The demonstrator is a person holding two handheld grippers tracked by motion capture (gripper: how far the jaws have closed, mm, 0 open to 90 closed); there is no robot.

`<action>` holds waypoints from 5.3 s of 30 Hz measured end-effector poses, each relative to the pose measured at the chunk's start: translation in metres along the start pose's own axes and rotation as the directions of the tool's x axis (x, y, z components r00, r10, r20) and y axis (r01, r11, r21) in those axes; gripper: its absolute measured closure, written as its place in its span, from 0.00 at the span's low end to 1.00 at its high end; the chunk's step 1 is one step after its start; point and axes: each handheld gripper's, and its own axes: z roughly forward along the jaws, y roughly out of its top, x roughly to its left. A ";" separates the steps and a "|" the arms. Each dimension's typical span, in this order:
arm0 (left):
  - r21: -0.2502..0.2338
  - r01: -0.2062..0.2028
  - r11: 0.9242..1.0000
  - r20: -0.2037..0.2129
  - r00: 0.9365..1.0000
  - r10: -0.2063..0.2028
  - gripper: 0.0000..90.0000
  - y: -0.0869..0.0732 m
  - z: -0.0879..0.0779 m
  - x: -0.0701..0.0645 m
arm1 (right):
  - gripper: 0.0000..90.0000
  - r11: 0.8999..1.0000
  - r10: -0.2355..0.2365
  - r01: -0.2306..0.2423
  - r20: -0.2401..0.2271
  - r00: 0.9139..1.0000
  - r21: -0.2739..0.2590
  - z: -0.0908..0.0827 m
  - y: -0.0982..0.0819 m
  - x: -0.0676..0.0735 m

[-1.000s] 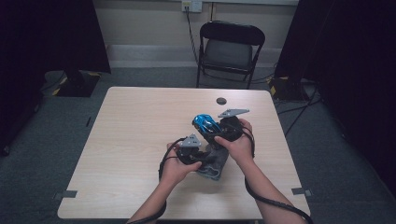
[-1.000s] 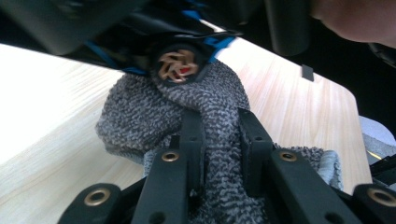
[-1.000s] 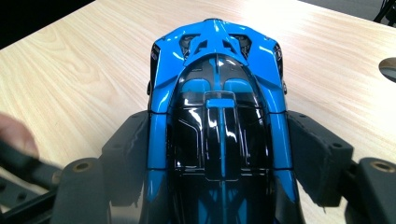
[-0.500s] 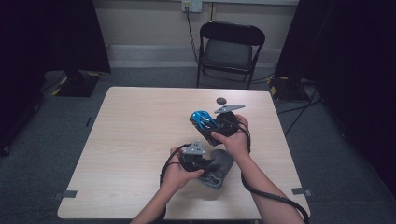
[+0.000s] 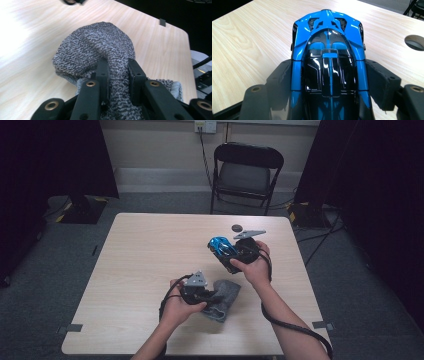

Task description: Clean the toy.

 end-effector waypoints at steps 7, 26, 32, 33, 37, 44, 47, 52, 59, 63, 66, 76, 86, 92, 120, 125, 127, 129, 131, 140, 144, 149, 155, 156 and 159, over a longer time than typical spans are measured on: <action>-0.016 0.006 1.000 -0.056 0.998 -0.007 0.83 -0.001 -0.023 0.015 | 0.31 1.000 0.017 -0.018 0.019 1.000 0.012 -0.002 -0.009 -0.010; -0.037 0.059 0.998 -0.202 0.977 -0.065 0.83 -0.009 -0.060 0.061 | 0.31 0.996 0.044 -0.049 0.075 0.996 0.068 -0.004 -0.040 -0.046; -0.037 0.080 0.996 -0.242 0.966 -0.087 0.83 -0.014 -0.064 0.078 | 0.31 0.994 0.062 -0.070 0.095 0.994 0.081 -0.003 -0.049 -0.058; -0.034 0.087 0.996 -0.253 0.963 -0.093 0.83 -0.016 -0.064 0.081 | 0.31 0.994 0.064 -0.072 0.096 0.993 0.081 -0.003 -0.050 -0.059; -0.034 0.095 0.995 -0.267 0.958 -0.101 0.83 -0.020 -0.066 0.086 | 0.31 0.992 0.073 -0.083 0.102 0.992 0.092 -0.002 -0.055 -0.065; -0.026 0.093 0.995 -0.300 0.949 -0.096 0.83 -0.022 -0.069 0.098 | 0.31 0.987 0.089 -0.104 0.125 0.988 0.124 0.000 -0.064 -0.079; -0.023 0.106 0.994 -0.313 0.944 -0.108 0.83 -0.024 -0.070 0.105 | 0.31 0.986 0.093 -0.109 0.130 0.987 0.129 0.001 -0.067 -0.082; -0.016 0.131 0.991 -0.351 0.928 -0.128 0.82 -0.030 -0.073 0.120 | 0.31 0.982 0.101 -0.125 0.163 0.982 0.145 0.002 -0.074 -0.093; -0.011 0.156 0.988 -0.392 0.908 -0.148 0.82 -0.034 -0.078 0.135 | 0.31 0.977 0.118 -0.147 0.184 0.976 0.152 0.005 -0.079 -0.103; 0.005 0.142 0.990 -0.403 0.906 -0.128 0.82 -0.032 -0.078 0.137 | 0.31 0.976 0.116 -0.146 0.183 0.976 0.160 0.007 -0.081 -0.105; 0.000 0.150 0.989 -0.407 0.903 -0.137 0.81 -0.031 -0.078 0.142 | 0.31 0.976 0.118 -0.149 0.188 0.975 0.156 0.009 -0.082 -0.106; -0.001 0.159 0.987 -0.435 0.889 -0.143 0.81 -0.029 -0.073 0.152 | 0.31 0.976 0.108 -0.141 0.195 0.975 0.164 0.014 -0.079 -0.108; -0.002 0.163 0.987 -0.444 0.884 -0.147 0.79 -0.032 -0.070 0.156 | 0.31 0.978 0.090 -0.126 0.209 0.974 0.166 0.019 -0.078 -0.107; -0.007 0.168 0.986 -0.448 0.881 -0.154 0.78 -0.036 -0.071 0.157 | 0.31 0.978 0.094 -0.131 0.215 0.972 0.161 0.021 -0.077 -0.107; 0.004 0.185 0.983 -0.491 0.856 -0.159 0.48 -0.037 -0.069 0.155 | 0.30 0.979 0.072 -0.112 0.227 0.971 0.168 0.021 -0.077 -0.107; 0.004 0.186 0.982 -0.508 0.847 -0.159 0.35 -0.036 -0.069 0.155 | 0.26 0.981 0.070 -0.108 0.222 0.972 0.162 0.021 -0.079 -0.108; 0.003 0.195 0.981 -0.512 0.843 -0.167 0.32 -0.035 -0.068 0.154 | 0.24 0.982 0.073 -0.107 0.213 0.974 0.153 0.021 -0.080 -0.109; 0.002 0.196 0.981 -0.515 0.841 -0.167 0.29 -0.035 -0.068 0.154 | 0.22 0.983 0.063 -0.099 0.222 0.973 0.155 0.020 -0.080 -0.109; 0.004 0.192 0.981 -0.520 0.839 -0.162 0.27 -0.034 -0.069 0.154 | 0.22 0.983 0.063 -0.099 0.220 0.973 0.157 0.020 -0.080 -0.109; -0.012 0.202 0.979 -0.506 0.843 -0.181 0.24 -0.027 -0.072 0.151 | 0.23 0.985 0.077 -0.105 0.202 0.976 0.135 0.016 -0.077 -0.108; -0.012 0.207 0.978 -0.513 0.839 -0.183 0.22 -0.024 -0.075 0.148 | 0.21 0.986 0.087 -0.112 0.192 0.978 0.125 0.013 -0.074 -0.107; -0.016 0.208 0.978 -0.513 0.838 -0.187 0.22 -0.022 -0.078 0.145 | 0.20 0.988 0.084 -0.106 0.186 0.979 0.115 0.008 -0.073 -0.104; -0.030 0.204 0.979 -0.496 0.847 -0.191 0.19 -0.018 -0.081 0.137 | 0.18 0.990 0.086 -0.104 0.173 0.981 0.100 0.000 -0.069 -0.100; -0.030 0.204 0.979 -0.496 0.847 -0.191 0.19 -0.018 -0.081 0.137 | 0.18 0.990 0.086 -0.104 0.173 0.981 0.100 0.000 -0.069 -0.100; -0.032 0.193 0.981 -0.485 0.855 -0.184 0.18 -0.016 -0.082 0.132 | 0.18 0.991 0.085 -0.101 0.173 0.981 0.088 -0.004 -0.067 -0.097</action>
